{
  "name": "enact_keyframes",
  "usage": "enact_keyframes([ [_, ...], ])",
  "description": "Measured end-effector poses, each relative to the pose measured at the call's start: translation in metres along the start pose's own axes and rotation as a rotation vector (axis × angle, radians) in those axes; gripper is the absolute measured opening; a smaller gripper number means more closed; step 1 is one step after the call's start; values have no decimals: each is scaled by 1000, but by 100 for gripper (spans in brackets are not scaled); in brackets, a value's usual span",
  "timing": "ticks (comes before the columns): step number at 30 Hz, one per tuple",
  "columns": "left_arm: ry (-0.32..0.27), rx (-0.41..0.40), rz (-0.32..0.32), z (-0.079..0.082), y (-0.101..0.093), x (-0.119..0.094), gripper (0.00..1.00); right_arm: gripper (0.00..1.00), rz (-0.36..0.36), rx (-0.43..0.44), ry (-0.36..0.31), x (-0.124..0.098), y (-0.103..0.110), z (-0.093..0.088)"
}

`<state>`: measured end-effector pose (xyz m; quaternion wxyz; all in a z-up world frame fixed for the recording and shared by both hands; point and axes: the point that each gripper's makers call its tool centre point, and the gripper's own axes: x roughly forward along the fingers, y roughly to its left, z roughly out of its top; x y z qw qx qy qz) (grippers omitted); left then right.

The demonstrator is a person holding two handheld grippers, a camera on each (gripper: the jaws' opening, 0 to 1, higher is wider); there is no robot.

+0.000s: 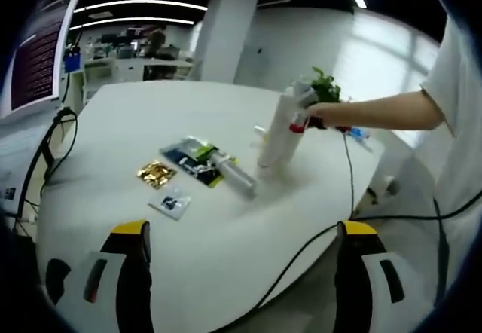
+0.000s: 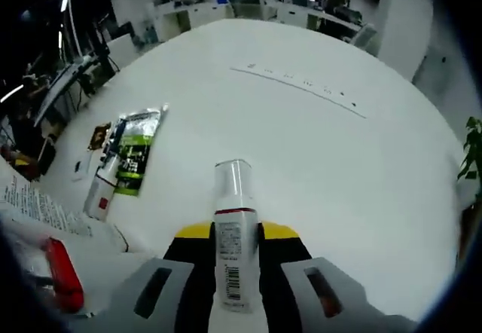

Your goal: Arrange the skincare products in the storage area until every visible bottle or jar stands upright without overlapping.

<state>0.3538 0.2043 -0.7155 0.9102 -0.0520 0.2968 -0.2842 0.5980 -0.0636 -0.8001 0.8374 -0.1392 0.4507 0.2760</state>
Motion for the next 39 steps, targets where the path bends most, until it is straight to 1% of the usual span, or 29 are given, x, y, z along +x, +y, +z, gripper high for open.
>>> enact_keyframes([
  [3, -5, 8, -5, 3, -4, -1, 95, 20, -9, 3, -16, -5, -6, -2],
  [7, -9, 21, -11, 6, -7, -2, 94, 20, -5, 53, -55, -15, -13, -6],
  [9, -14, 29, -14, 9, -9, -2, 94, 20, -10, 60, -62, -21, -14, -10],
  [11, -20, 37, -20, 12, -12, -3, 94, 20, -17, 83, -75, -33, -13, -18],
  [15, -28, 56, -32, 18, -18, -3, 94, 20, -20, 120, -97, -48, -11, -30],
  [18, -31, 67, -43, 20, -23, -3, 94, 20, -20, 139, -108, -54, -14, -40],
  [19, -30, 73, -48, 20, -25, -3, 94, 20, -21, 145, -114, -61, -8, -44],
  [21, -28, 81, -52, 21, -28, -3, 94, 20, -22, 154, -123, -64, -10, -48],
  [22, -28, 89, -55, 21, -26, -3, 94, 20, -19, 176, -140, -67, -9, -51],
  [23, -29, 92, -57, 21, -27, -4, 94, 18, -16, 190, -151, -70, -7, -53],
  [26, -31, 100, -62, 24, -31, -5, 94, 18, -7, 243, -188, -80, 1, -62],
  [27, -31, 104, -64, 25, -32, -6, 94, 18, -6, 254, -192, -82, 4, -65],
  [29, -29, 111, -66, 26, -34, -7, 94, 18, -5, 260, -194, -83, 2, -70],
  [30, -28, 118, -70, 26, -35, -7, 94, 18, -4, 262, -191, -84, 5, -76],
  [33, -29, 130, -80, 29, -41, -7, 94, 18, 2, 275, -200, -89, 7, -82],
  [35, -32, 139, -90, 31, -46, -7, 94, 18, 16, 305, -228, -98, 17, -85],
  [38, -39, 143, -112, 34, -54, -7, 94, 18, 43, 322, -263, -106, 27, -87],
  [39, -44, 142, -122, 35, -56, -6, 94, 18, 59, 324, -275, -111, 37, -88],
])
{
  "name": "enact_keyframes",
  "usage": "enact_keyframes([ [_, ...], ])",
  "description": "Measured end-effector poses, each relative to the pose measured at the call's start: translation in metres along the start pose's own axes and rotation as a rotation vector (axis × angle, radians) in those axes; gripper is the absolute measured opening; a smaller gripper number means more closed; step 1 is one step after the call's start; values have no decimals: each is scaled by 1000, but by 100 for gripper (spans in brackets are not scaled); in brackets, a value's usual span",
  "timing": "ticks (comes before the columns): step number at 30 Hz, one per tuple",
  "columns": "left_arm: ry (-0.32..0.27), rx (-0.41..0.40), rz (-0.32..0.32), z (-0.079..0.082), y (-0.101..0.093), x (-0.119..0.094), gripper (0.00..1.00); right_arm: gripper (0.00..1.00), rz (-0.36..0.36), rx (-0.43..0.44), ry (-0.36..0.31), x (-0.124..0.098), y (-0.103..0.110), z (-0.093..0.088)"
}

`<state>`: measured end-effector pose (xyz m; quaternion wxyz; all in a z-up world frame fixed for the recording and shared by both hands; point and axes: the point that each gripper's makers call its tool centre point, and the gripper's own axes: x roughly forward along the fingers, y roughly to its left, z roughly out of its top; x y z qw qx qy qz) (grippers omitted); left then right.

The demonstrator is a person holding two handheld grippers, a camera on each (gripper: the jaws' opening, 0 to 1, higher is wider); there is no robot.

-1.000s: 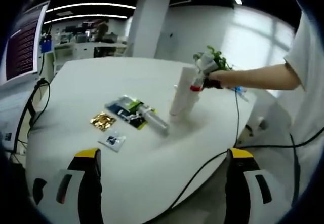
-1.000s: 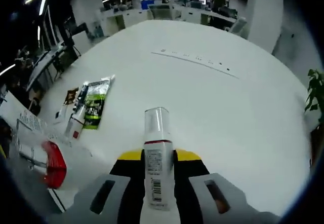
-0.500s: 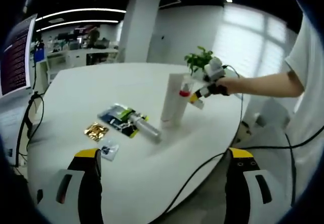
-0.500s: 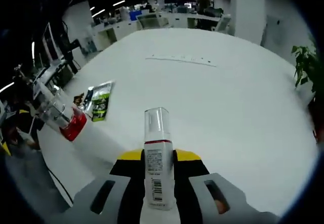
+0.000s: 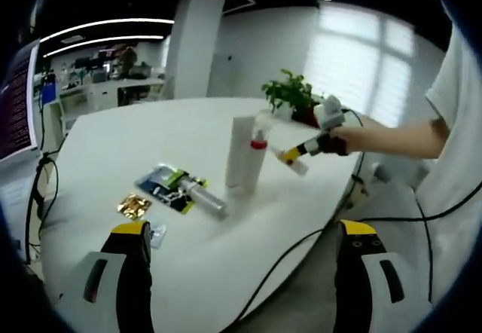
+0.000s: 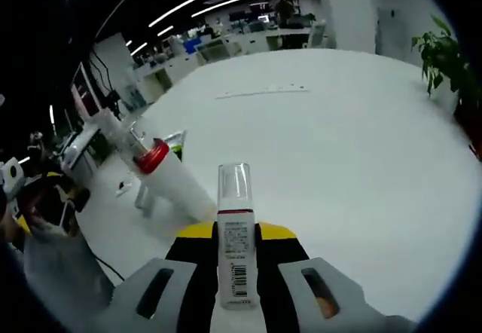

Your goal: Arrange the skincare products in the storage area until every visible bottle or jar stands upright without overlapping.

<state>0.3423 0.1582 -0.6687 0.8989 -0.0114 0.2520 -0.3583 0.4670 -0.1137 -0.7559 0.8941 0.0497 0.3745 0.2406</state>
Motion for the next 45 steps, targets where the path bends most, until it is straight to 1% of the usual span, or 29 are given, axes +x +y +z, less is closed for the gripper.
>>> enact_keyframes([
  [3, -18, -15, -32, 4, -6, 2, 94, 18, 66, 28, -33, -9, 22, -5],
  [5, -34, -27, -56, 8, -11, 2, 94, 18, 126, 51, -78, -16, 41, -6],
  [6, -44, -34, -72, 11, -15, 2, 94, 18, 175, 61, -99, -20, 55, -6],
  [8, -58, -45, -94, 15, -20, 2, 93, 18, 226, 72, -128, -27, 76, -4],
  [9, -64, -50, -102, 17, -21, 2, 93, 18, 263, 59, -134, -29, 86, -4],
  [11, -78, -59, -125, 21, -25, 1, 92, 18, 336, 39, -172, -34, 107, 1],
  [12, -83, -62, -137, 23, -27, 1, 92, 18, 370, 32, -181, -38, 118, 3],
  [14, -99, -73, -171, 28, -35, 1, 92, 18, 432, 0, -227, -45, 140, 10],
  [15, -107, -83, -198, 30, -40, -1, 92, 18, 489, -9, -244, -50, 154, 13],
  [16, -111, -88, -208, 32, -41, -1, 92, 18, 510, -21, -274, -53, 160, 18],
  [17, -117, -88, -221, 33, -42, -3, 91, 18, 556, -39, -315, -59, 172, 24],
  [19, -125, -87, -239, 36, -45, -5, 90, 18, 634, -42, -362, -69, 191, 31],
  [20, -127, -86, -246, 38, -46, -6, 89, 18, 651, -47, -367, -71, 195, 32],
  [21, -135, -86, -259, 41, -49, -7, 89, 18, 709, -65, -380, -77, 209, 34],
  [22, -144, -87, -274, 44, -51, -8, 88, 18, 717, -69, -382, -77, 212, 34],
  [24, -165, -89, -309, 51, -52, -11, 87, 18, 768, -95, -369, -81, 226, 32],
  [26, -182, -67, -365, 58, -60, -14, 85, 18, 822, -92, -383, -86, 239, 34],
  [27, -176, -49, -399, 61, -67, -17, 84, 18, 853, -84, -391, -89, 244, 35],
  [28, -177, -40, -407, 64, -69, -17, 84, 18, 865, -81, -404, -91, 248, 37],
  [29, -176, -18, -422, 66, -72, -18, 83, 18, 894, -82, -404, -93, 253, 37],
  [30, -175, -14, -426, 67, -73, -18, 82, 18, 918, -89, -402, -95, 256, 37],
  [31, -177, -8, -438, 68, -74, -17, 81, 18, 920, -97, -403, -95, 259, 37],
  [32, -181, -7, -452, 71, -75, -17, 79, 18, 962, -109, -398, -99, 267, 36],
  [34, -200, -15, -479, 77, -77, -18, 74, 18, 972, -116, -398, -100, 271, 37],
  [35, -209, -17, -486, 80, -78, -19, 71, 18, 1001, -135, -392, -103, 277, 36],
  [37, -224, -9, -494, 87, -79, -20, 67, 18, 1009, -144, -389, -104, 281, 36],
  [38, -227, -6, -497, 88, -79, -20, 65, 18, 1033, -151, -388, -106, 284, 35],
  [40, -230, 11, -502, 92, -81, -20, 60, 18, 1040, -152, -391, -106, 285, 36],
  [45, -246, 15, -538, 96, -86, -21, 43, 18, 1084, -164, -390, -110, 292, 35],
])
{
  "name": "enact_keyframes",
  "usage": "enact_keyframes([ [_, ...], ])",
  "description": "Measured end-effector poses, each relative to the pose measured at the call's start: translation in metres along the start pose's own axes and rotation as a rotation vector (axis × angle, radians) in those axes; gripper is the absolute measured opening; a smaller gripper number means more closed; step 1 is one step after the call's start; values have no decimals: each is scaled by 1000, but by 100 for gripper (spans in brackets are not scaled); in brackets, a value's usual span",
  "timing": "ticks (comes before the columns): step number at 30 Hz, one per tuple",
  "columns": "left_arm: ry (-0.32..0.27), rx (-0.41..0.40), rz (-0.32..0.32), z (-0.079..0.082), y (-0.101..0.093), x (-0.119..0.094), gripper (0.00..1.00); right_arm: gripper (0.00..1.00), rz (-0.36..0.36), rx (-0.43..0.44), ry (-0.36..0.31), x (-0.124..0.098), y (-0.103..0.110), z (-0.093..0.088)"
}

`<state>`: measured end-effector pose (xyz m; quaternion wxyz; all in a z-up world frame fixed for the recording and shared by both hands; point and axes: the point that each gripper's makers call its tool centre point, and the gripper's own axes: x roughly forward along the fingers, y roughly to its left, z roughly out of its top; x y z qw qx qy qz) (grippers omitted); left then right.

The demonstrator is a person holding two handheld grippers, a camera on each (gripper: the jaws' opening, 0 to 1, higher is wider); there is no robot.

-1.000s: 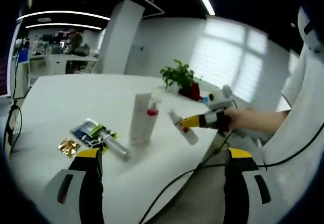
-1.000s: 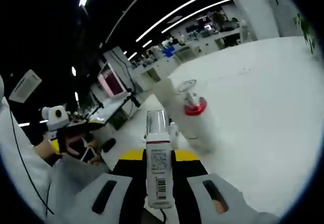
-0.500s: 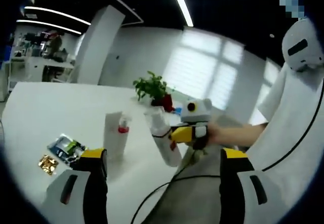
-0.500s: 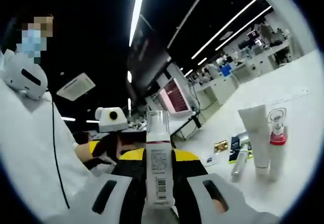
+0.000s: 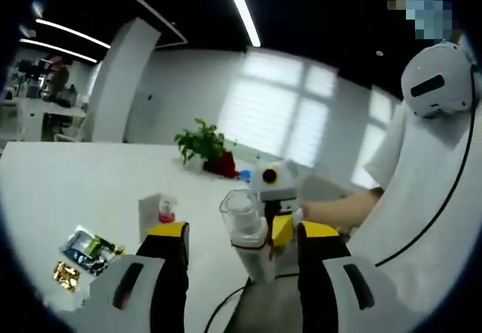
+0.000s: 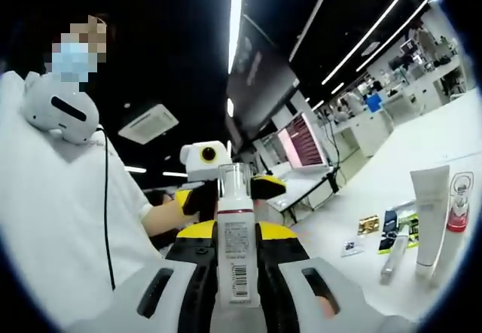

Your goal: Arrange the skincare products in the storage area until every visible bottle or jar stands upright without overlapping.

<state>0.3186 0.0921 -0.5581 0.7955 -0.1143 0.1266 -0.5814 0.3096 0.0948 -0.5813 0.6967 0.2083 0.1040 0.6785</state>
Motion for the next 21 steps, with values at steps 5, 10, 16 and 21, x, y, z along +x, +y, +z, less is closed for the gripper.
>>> enact_keyframes([
  [5, -21, 6, -19, 5, -3, 1, 25, 18, 14, 2, 4, 2, 2, 0],
  [10, -48, 43, 15, 11, 2, 3, 20, 18, 19, 5, -5, 3, 2, 2],
  [16, -46, 56, 31, 19, 5, 7, 17, 20, -45, -43, 7, 5, -4, 10],
  [21, -1, 138, 48, 22, 6, 13, 16, 24, -172, -111, 51, 8, -13, 15],
])
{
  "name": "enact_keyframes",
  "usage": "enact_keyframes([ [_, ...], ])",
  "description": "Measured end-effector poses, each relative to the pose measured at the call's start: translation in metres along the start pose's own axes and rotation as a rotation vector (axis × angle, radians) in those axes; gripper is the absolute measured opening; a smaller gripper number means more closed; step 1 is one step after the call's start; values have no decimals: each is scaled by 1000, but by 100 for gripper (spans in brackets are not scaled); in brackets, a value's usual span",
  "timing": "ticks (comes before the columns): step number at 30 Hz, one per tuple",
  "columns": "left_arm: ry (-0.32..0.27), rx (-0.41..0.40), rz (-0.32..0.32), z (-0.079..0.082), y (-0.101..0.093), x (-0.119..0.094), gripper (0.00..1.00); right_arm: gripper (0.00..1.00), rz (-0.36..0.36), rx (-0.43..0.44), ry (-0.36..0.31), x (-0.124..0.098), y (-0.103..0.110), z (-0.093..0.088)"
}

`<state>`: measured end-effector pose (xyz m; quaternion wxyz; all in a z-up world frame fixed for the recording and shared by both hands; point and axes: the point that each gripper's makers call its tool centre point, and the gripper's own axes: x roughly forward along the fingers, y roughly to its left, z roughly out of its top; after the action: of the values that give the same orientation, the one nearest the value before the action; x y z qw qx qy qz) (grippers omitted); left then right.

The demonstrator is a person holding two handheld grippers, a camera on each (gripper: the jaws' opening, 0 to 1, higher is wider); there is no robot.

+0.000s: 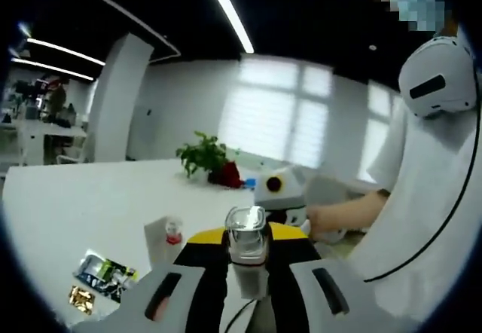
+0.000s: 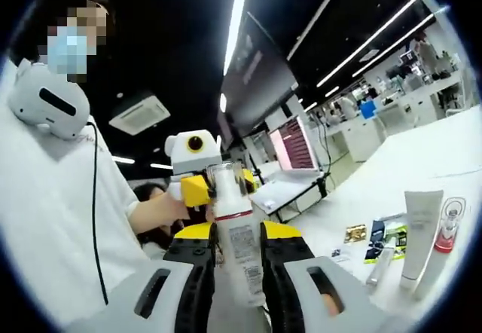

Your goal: Arrange the skincare products in the storage area until every visible bottle or jar stands upright without overlapping.

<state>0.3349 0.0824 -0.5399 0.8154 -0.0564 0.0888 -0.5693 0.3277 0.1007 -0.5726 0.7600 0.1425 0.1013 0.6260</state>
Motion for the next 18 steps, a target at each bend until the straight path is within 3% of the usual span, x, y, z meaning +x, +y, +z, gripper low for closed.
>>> enact_keyframes([
  [5, 91, 100, -4, -7, 0, 5, 15, 25, -112, -142, 81, -3, -2, -5],
  [7, 94, 98, -38, -8, -6, 7, 15, 27, -130, -191, 114, -5, 0, -9],
  [10, 120, 130, -87, -10, -15, 10, 15, 27, -153, -298, 215, -10, -2, -24],
  [12, 141, 161, -113, -11, -20, 13, 15, 27, -156, -330, 257, -12, -3, -32],
  [18, 162, 186, -138, -16, -23, 20, 15, 22, -170, -350, 280, -15, -4, -44],
])
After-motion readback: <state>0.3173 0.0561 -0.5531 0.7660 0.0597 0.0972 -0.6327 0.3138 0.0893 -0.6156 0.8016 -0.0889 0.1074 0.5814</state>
